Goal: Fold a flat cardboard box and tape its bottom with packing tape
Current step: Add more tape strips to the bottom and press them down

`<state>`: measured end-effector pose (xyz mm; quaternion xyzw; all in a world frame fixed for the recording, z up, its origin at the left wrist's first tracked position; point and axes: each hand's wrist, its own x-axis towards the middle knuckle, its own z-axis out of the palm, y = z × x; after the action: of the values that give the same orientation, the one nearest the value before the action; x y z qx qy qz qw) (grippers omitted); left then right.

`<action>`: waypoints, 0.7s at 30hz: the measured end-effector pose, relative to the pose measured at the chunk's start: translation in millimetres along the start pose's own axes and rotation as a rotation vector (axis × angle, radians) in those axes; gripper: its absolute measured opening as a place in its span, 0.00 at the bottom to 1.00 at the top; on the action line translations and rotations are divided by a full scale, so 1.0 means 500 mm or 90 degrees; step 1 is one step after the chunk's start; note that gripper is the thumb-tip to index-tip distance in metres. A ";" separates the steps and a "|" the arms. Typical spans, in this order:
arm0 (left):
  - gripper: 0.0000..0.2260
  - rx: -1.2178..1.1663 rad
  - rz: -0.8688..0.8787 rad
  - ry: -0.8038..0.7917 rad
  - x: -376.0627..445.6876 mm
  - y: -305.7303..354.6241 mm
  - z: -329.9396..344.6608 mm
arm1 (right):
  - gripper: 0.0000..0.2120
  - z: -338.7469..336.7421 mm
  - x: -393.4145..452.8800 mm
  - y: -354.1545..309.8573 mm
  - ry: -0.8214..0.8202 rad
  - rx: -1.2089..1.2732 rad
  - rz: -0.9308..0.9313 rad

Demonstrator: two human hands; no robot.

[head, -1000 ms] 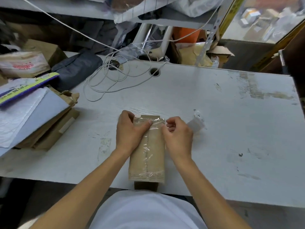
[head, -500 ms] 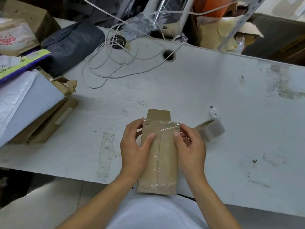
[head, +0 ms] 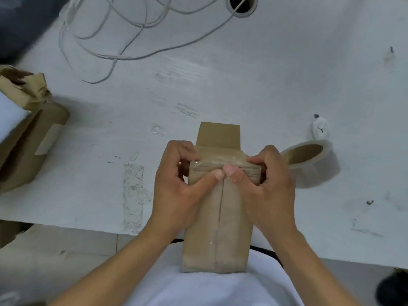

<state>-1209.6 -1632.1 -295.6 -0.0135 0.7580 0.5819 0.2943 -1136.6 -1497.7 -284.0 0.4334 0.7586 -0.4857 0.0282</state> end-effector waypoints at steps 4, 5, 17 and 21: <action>0.19 -0.077 -0.004 -0.022 0.011 -0.001 -0.001 | 0.22 0.001 0.003 0.006 0.015 0.015 -0.030; 0.19 -0.088 -0.007 -0.027 0.012 -0.001 0.000 | 0.22 0.002 0.004 0.006 0.017 0.021 -0.035; 0.15 -0.168 -0.160 -0.007 0.037 0.025 0.004 | 0.20 0.010 0.019 -0.010 0.039 0.139 0.029; 0.19 -0.165 -0.217 -0.015 0.049 0.046 0.005 | 0.22 0.007 0.021 -0.022 0.015 0.159 0.074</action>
<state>-1236.9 -1614.7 -287.2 -0.1723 0.6599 0.6166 0.3933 -1152.1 -1495.7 -282.8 0.4828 0.6660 -0.5686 -0.0068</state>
